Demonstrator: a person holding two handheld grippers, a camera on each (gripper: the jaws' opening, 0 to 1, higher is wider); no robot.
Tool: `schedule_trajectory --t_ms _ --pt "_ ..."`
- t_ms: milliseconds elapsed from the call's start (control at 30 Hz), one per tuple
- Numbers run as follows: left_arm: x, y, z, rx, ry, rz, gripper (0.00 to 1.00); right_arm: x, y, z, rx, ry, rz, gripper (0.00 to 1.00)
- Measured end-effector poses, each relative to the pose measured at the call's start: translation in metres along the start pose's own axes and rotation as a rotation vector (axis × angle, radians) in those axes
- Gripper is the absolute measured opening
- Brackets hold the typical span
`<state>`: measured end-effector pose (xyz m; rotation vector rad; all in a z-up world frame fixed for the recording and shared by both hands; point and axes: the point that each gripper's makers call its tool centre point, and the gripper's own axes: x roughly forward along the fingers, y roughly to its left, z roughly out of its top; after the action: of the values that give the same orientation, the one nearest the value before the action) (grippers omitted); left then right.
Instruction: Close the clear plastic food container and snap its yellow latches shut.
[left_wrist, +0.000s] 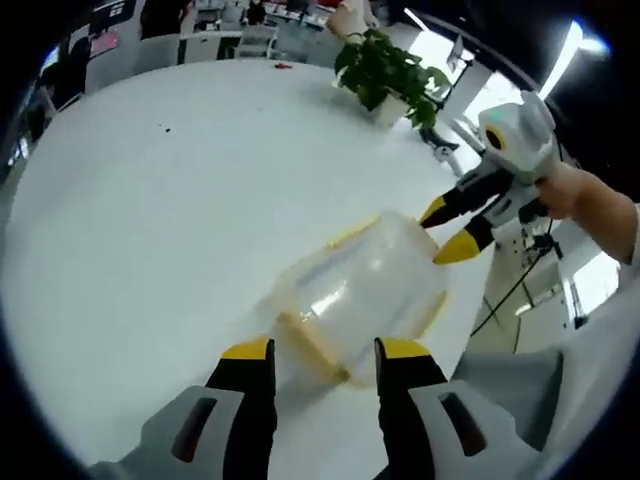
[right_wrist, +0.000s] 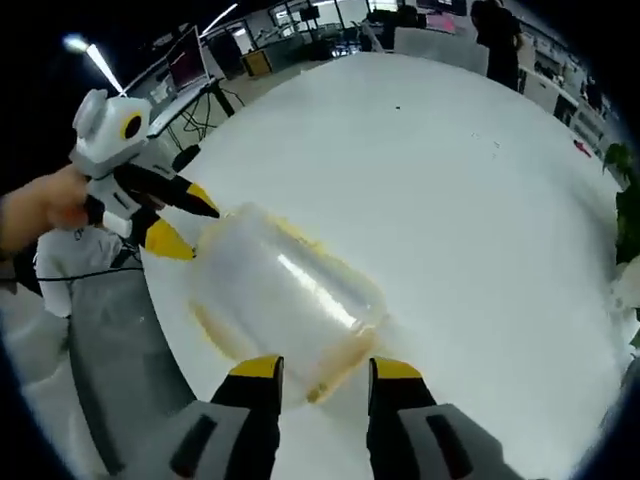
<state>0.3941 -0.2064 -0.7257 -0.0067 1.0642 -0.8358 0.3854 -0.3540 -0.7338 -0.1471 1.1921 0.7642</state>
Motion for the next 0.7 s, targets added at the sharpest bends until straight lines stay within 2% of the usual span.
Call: schedule_trajectory --t_ms 67,167,300,333,367,400,700 --pt "0.003 0.000 -0.002 0.000 0.006 0.011 0.39 0.001 0.000 -0.001 0.004 0.003 0.006 0.36" --pt "0.007 0.000 -0.004 0.004 0.015 0.016 0.39 0.004 0.004 -0.001 0.053 0.000 0.039 0.36" --pt "0.012 -0.003 -0.002 -0.016 0.009 0.020 0.39 0.006 0.003 0.000 0.103 -0.012 0.049 0.36" --pt "0.014 -0.002 -0.002 0.004 0.017 0.031 0.39 0.007 0.003 0.001 0.112 -0.013 0.052 0.36" --pt "0.014 -0.001 -0.003 0.012 0.024 0.036 0.39 0.007 0.004 0.001 0.105 -0.010 0.053 0.36" --pt "0.014 -0.002 -0.002 -0.025 0.022 0.035 0.39 0.007 0.004 0.001 0.093 -0.005 0.053 0.36" --pt "0.015 -0.003 -0.001 -0.032 0.038 0.018 0.37 0.008 0.004 0.002 0.087 0.036 0.053 0.35"
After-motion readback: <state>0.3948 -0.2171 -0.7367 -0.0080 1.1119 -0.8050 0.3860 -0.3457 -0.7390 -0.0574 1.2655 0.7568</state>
